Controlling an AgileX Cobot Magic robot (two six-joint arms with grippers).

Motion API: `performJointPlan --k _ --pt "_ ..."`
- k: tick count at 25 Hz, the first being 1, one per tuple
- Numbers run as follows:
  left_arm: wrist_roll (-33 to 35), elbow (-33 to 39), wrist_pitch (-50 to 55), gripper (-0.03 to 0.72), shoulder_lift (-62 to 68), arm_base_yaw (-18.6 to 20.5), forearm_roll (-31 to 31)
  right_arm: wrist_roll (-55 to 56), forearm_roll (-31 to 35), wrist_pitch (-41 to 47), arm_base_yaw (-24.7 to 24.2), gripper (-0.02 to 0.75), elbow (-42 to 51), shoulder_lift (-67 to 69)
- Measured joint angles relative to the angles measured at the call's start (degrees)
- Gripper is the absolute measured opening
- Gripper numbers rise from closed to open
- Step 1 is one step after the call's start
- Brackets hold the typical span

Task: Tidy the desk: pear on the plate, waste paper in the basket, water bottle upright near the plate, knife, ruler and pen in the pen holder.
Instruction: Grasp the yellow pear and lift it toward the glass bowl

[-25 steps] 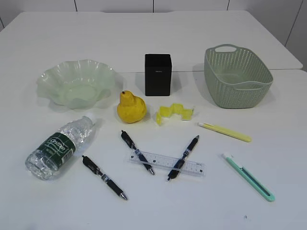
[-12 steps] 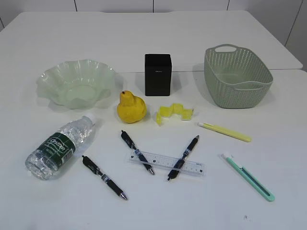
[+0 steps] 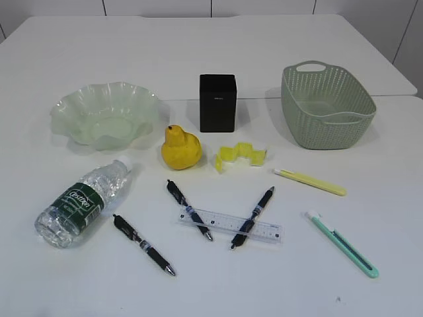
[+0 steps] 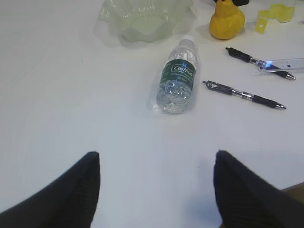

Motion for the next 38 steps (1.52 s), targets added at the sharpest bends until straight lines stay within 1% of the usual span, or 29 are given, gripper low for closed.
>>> performJointPlan --k 21,29,38 --pt "0.0 0.0 0.0 0.528 0.0 0.0 0.0 0.0 0.0 0.0 0.0 0.508 0.0 0.0" --pt "0.0 0.0 0.0 0.528 0.0 0.0 0.0 0.0 1.8 -0.13 0.0 0.508 0.0 0.0" --pt "0.0 0.0 -0.1 0.527 0.0 0.0 0.0 0.1 2.23 -0.46 0.0 0.508 0.0 0.0"
